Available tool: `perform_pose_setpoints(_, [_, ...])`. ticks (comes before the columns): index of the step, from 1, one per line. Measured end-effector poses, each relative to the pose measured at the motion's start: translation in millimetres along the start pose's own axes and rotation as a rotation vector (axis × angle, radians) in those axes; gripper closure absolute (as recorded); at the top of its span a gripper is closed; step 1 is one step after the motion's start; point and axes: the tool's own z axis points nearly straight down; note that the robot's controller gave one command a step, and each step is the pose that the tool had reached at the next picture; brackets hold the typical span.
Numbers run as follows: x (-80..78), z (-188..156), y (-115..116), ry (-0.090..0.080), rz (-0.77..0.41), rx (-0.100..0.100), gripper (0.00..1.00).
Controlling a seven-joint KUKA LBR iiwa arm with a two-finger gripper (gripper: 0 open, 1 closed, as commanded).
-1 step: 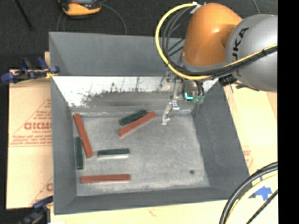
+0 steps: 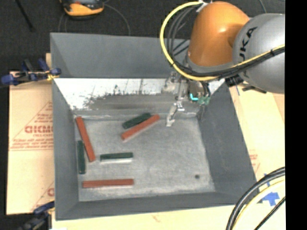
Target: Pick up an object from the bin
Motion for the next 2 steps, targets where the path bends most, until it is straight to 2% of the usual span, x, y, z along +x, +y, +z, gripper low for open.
perform_pose_setpoints(1, [-3.8, 48, 9, -0.008, -0.041, 0.001, 0.00])
perform_pose_setpoints(2, [4.0, 124, 25, -0.003, -0.065, 0.000, 0.00])
